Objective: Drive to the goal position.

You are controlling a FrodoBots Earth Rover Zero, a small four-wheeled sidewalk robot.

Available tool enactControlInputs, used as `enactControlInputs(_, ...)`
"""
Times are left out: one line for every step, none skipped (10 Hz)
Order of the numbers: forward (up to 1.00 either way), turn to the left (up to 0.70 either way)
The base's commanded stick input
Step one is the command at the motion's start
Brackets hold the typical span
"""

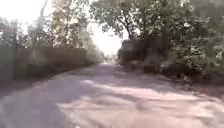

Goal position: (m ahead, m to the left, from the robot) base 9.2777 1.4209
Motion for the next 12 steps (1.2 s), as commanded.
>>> enactControlInputs(1.00, -0.40)
enactControlInputs(1.00, -0.40)
enactControlInputs(1.00, -0.40)
enactControlInputs(1.00, -0.40)
enactControlInputs(1.00, -0.40)
enactControlInputs(1.00, -0.40)
enactControlInputs(1.00, -0.40)
enactControlInputs(1.00, -0.17)
enactControlInputs(1.00, 0.00)
enactControlInputs(1.00, 0.00)
enactControlInputs(1.00, 0.00)
enactControlInputs(1.00, 0.00)
